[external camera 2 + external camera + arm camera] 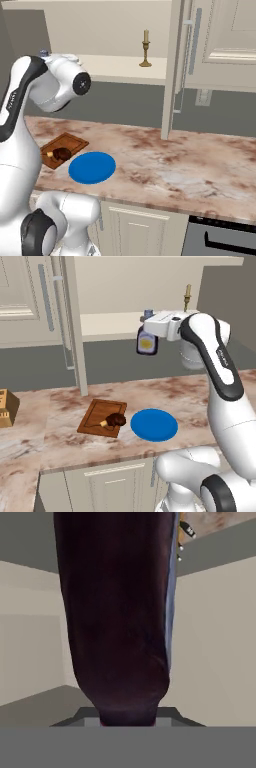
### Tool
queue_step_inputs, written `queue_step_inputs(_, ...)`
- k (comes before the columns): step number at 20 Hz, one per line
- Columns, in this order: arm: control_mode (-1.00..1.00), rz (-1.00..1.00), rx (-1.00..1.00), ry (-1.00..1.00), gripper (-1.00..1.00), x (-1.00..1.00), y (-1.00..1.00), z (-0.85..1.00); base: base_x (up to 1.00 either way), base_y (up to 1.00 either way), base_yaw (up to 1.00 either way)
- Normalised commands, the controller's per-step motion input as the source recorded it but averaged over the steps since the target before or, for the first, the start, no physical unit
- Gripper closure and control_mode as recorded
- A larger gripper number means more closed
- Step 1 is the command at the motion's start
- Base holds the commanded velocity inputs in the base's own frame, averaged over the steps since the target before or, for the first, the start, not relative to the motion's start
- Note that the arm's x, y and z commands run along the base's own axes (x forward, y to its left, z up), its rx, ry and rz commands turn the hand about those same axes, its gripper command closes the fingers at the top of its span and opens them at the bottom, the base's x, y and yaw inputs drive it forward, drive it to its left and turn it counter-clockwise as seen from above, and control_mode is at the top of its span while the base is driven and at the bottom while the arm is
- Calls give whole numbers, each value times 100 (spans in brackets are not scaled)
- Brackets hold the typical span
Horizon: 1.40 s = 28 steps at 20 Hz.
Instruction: Pick the steak from the plate and place it on the cutting board. Then pick the condiment bottle from the cabinet and place it next to the cutting board.
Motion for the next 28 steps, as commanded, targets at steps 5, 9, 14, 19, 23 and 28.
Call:
queue_step_inputs(5, -100, 0, 2, 5, 100, -51, 0, -11, 0, 0, 0)
queue_step_inputs(9, -100, 0, 3, 5, 100, -45, 0, -20, 0, 0, 0)
queue_step_inputs(14, -100, 0, 4, 5, 100, -42, 0, -20, 0, 0, 0)
queue_step_inputs(19, -100, 0, 2, 6, 100, -38, 0, -25, 0, 0, 0)
queue_step_inputs(23, -100, 0, 0, 7, 100, -40, -6, -23, 0, 0, 0)
queue_step_inputs(28, -100, 0, 0, 6, 100, -34, -25, -13, 0, 0, 0)
